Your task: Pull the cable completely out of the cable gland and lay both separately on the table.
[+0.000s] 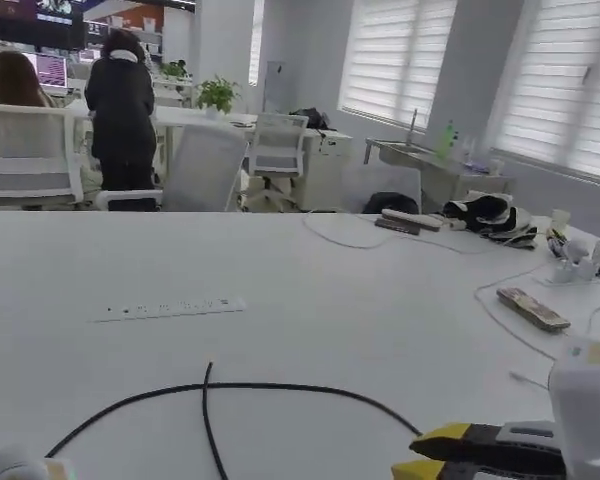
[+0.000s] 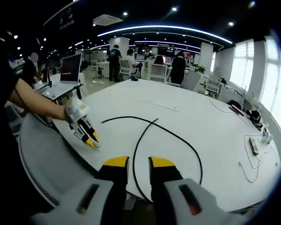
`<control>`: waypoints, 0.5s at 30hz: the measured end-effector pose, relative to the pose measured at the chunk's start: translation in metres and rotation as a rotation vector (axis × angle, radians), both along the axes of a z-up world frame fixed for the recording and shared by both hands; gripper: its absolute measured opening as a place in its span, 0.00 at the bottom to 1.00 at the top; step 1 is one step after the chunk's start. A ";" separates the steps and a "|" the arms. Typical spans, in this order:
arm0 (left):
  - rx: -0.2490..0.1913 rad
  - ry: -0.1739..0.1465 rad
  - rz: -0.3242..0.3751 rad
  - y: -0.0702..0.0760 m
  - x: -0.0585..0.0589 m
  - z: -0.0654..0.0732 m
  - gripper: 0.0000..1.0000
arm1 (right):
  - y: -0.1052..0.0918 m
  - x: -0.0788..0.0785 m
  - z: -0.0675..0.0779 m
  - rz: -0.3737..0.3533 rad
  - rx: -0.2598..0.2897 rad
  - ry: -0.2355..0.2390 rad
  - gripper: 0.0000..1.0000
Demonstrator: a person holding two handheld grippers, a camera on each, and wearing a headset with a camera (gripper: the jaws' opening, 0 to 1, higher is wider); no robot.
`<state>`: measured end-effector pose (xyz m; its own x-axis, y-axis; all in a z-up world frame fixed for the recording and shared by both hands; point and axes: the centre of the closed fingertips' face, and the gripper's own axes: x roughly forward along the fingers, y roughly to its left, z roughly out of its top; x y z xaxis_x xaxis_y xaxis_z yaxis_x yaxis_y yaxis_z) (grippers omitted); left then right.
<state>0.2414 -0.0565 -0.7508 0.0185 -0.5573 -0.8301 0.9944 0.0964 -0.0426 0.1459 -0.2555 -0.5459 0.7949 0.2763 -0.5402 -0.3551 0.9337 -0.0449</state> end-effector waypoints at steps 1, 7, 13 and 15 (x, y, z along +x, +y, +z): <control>0.016 -0.005 -0.012 0.002 -0.001 -0.005 0.17 | 0.001 -0.001 0.000 0.004 -0.003 0.001 0.17; -0.016 0.001 0.044 -0.001 0.004 -0.007 0.18 | 0.001 -0.003 0.001 -0.004 -0.007 0.000 0.17; 0.005 -0.002 0.027 0.002 0.000 0.000 0.30 | 0.000 0.003 0.000 0.001 -0.015 0.010 0.17; 0.002 -0.017 0.015 0.004 -0.002 0.016 0.29 | 0.002 0.006 -0.002 0.008 -0.014 0.016 0.17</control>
